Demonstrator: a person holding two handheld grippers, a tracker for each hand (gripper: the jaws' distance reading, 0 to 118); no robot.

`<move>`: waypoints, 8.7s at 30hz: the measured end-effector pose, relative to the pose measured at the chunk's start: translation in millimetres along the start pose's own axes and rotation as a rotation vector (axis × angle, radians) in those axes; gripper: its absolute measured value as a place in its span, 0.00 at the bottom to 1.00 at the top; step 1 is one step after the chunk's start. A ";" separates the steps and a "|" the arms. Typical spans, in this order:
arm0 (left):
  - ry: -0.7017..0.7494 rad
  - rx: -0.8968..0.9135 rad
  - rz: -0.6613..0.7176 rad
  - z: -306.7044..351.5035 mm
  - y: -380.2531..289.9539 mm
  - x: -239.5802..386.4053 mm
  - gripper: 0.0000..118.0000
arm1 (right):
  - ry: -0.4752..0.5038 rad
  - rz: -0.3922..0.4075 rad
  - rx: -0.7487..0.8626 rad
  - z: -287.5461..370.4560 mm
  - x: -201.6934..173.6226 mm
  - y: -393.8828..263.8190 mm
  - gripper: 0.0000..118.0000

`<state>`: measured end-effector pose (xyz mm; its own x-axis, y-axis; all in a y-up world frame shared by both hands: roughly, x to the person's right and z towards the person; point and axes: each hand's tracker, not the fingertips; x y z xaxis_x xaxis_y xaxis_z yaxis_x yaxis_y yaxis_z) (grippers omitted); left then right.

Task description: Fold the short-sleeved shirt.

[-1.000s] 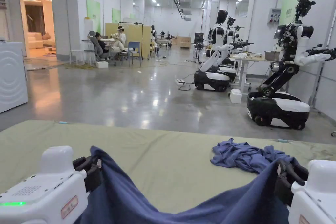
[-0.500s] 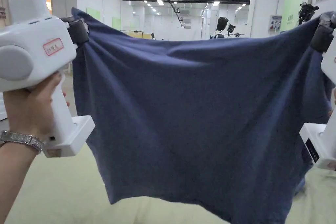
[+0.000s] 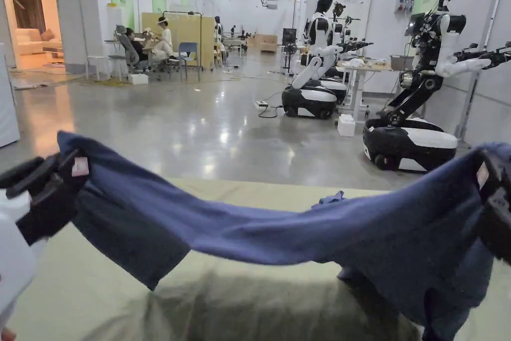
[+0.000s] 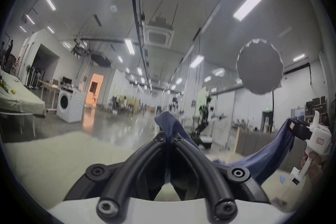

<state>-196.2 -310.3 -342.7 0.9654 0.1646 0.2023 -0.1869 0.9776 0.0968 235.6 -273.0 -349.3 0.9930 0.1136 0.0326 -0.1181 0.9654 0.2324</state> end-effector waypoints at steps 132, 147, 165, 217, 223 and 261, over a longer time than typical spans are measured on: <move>0.135 -1.088 0.105 7.8 -138.7 -60.7 0.04 | 0.055 -0.124 -1.184 36.2 35.0 -254.2 0.98; 0.087 -0.968 0.242 61.4 -65.1 -74.0 0.04 | 0.126 -0.326 -1.002 74.5 46.3 -133.3 0.13; 0.168 -0.716 -0.061 148.0 -58.9 -22.4 0.82 | -0.062 -0.166 -0.785 161.5 43.8 -119.6 1.00; 0.142 -0.998 0.061 -118.2 -137.3 -64.9 0.03 | -0.057 -0.175 -1.320 -107.3 75.5 -281.3 0.16; 0.101 -0.901 0.072 -90.1 -89.8 -61.9 0.03 | 0.022 -0.255 -1.195 -87.3 85.7 -217.2 0.03; 0.108 -0.477 0.116 136.9 -45.2 -43.8 0.00 | -0.017 -0.252 -0.430 142.6 38.1 -73.6 0.04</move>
<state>-255.0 -379.6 -222.5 0.9612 0.2638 0.0804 -0.2148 0.8991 -0.3813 281.3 -373.2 -226.6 0.9897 -0.1364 0.0439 0.1422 0.9721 -0.1863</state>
